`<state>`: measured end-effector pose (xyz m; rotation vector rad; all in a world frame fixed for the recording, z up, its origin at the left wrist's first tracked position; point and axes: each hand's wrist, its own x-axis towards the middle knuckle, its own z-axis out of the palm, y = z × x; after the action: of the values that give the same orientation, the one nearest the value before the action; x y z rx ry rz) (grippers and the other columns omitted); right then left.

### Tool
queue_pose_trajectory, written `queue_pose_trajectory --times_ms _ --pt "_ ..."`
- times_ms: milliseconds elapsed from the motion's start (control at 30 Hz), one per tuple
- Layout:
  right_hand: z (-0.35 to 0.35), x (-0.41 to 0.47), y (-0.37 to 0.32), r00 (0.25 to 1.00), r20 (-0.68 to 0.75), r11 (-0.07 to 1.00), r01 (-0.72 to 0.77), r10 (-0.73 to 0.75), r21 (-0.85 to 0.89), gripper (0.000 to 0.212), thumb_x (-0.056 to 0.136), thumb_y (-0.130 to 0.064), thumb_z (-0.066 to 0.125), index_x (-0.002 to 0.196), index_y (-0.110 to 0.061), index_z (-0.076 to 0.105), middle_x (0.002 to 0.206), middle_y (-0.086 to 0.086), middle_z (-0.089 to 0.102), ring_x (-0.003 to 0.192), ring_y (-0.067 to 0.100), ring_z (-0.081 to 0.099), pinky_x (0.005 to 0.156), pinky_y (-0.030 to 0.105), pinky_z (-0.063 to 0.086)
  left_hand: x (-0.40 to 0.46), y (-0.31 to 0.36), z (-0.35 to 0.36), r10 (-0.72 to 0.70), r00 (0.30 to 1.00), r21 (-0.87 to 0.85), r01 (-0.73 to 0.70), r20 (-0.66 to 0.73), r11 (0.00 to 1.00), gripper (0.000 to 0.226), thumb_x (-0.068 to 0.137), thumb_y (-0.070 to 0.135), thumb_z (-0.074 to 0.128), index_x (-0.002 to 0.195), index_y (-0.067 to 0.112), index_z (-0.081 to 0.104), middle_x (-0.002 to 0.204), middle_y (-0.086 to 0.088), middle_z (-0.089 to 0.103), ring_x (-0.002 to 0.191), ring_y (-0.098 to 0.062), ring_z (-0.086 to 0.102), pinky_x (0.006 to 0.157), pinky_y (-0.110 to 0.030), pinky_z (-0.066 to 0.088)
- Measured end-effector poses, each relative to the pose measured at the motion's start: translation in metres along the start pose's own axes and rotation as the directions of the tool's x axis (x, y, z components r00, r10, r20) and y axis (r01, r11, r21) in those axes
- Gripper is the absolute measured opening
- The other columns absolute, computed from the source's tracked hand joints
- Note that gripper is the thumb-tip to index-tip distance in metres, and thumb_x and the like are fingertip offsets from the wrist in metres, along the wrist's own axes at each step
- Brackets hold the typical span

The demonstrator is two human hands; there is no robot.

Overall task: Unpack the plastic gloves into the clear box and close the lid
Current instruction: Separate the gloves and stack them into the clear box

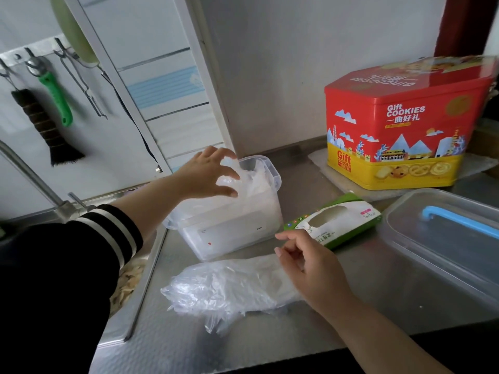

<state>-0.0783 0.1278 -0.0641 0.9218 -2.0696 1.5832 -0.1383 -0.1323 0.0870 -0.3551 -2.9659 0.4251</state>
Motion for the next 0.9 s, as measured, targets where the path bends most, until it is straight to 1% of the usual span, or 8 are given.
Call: queue_pose_trajectory --times_ms 133,234,367,467,534,634,801,901 --pt "-0.001 0.001 0.001 0.998 0.051 0.997 0.039 -0.036 -0.073 0.021 0.086 -0.039 0.056 0.092 -0.022 0.066 0.082 -0.012 0.06 0.08 0.006 0.056 0.072 0.029 0.051 -0.003 0.001 -0.012 -0.108 0.99 -0.018 0.107 -0.09 0.994 0.019 0.093 0.038 0.059 0.108 0.033 0.07 0.114 0.007 0.059 0.112 -0.02 0.048 0.092 -0.034 0.041" --pt "-0.001 0.0 0.004 0.982 0.188 0.985 0.056 -0.024 -0.165 0.032 0.084 -0.049 0.054 0.098 -0.024 0.068 0.095 -0.012 0.058 0.095 0.008 0.053 0.088 0.032 0.045 -0.012 0.017 -0.019 -0.228 0.936 -0.159 0.19 -0.268 0.969 0.02 0.097 0.03 0.053 0.106 0.025 0.07 0.103 0.006 0.069 0.093 -0.021 0.062 0.074 -0.031 0.048" --pt "0.003 -0.002 0.006 0.959 0.284 0.974 0.048 0.018 -0.222 0.035 0.077 -0.051 0.052 0.094 -0.027 0.071 0.098 -0.011 0.055 0.097 0.015 0.052 0.091 0.04 0.042 -0.044 0.075 -0.026 -0.115 0.853 -0.284 -0.04 -0.508 0.958 0.018 0.093 0.027 0.057 0.098 0.018 0.072 0.082 0.003 0.07 0.065 -0.016 0.059 0.061 -0.021 0.039" --pt "0.006 0.0 0.01 0.984 0.171 0.974 0.08 -0.044 -0.213 0.021 0.077 -0.038 0.06 0.078 -0.019 0.071 0.089 -0.005 0.061 0.086 0.024 0.058 0.077 0.044 0.049 -0.07 0.117 -0.012 0.001 0.91 -0.227 -0.104 -0.414 0.968 0.028 0.091 0.044 0.054 0.098 0.022 0.07 0.079 0.007 0.068 0.062 -0.015 0.06 0.057 -0.021 0.04" --pt "0.007 0.001 0.012 0.991 0.114 0.972 0.097 -0.074 -0.213 0.02 0.076 -0.03 0.061 0.074 -0.013 0.07 0.085 0.001 0.064 0.082 0.03 0.06 0.073 0.045 0.051 -0.082 0.133 0.0 -0.069 0.98 -0.297 0.011 -0.188 0.955 0.043 0.085 0.059 0.058 0.111 0.025 0.063 0.093 0.01 0.067 0.077 -0.012 0.063 0.063 -0.025 0.046" --pt "0.006 0.005 0.011 0.993 0.052 0.969 0.118 -0.109 -0.218 0.026 0.081 -0.033 0.056 0.073 -0.011 0.067 0.082 0.001 0.062 0.081 0.025 0.056 0.072 0.039 0.048 -0.088 0.136 0.021 -0.096 0.995 -0.353 0.099 0.025 0.931 0.05 0.077 0.059 0.069 0.115 0.028 0.06 0.102 0.013 0.063 0.092 -0.01 0.06 0.072 -0.026 0.046" --pt "0.003 0.004 0.003 0.989 -0.063 0.985 0.122 -0.13 -0.125 0.03 0.091 -0.036 0.055 0.083 -0.008 0.064 0.081 0.001 0.062 0.077 0.017 0.055 0.068 0.032 0.045 -0.091 0.134 0.024 -0.116 0.98 -0.448 0.031 -0.164 0.893 0.026 0.088 0.043 0.064 0.092 0.018 0.071 0.086 0.004 0.067 0.079 -0.02 0.062 0.067 -0.031 0.048" --pt "-0.002 0.002 -0.004 0.997 -0.014 0.997 -0.069 0.07 0.028 0.045 0.09 -0.052 0.054 0.109 -0.011 0.061 0.096 -0.009 0.063 0.081 0.008 0.059 0.07 0.025 0.049 -0.089 0.132 0.01 -0.125 0.962 -0.483 -0.008 -0.243 0.876 0.016 0.093 0.028 0.061 0.091 0.016 0.071 0.088 0.004 0.07 0.079 -0.02 0.064 0.069 -0.032 0.05"
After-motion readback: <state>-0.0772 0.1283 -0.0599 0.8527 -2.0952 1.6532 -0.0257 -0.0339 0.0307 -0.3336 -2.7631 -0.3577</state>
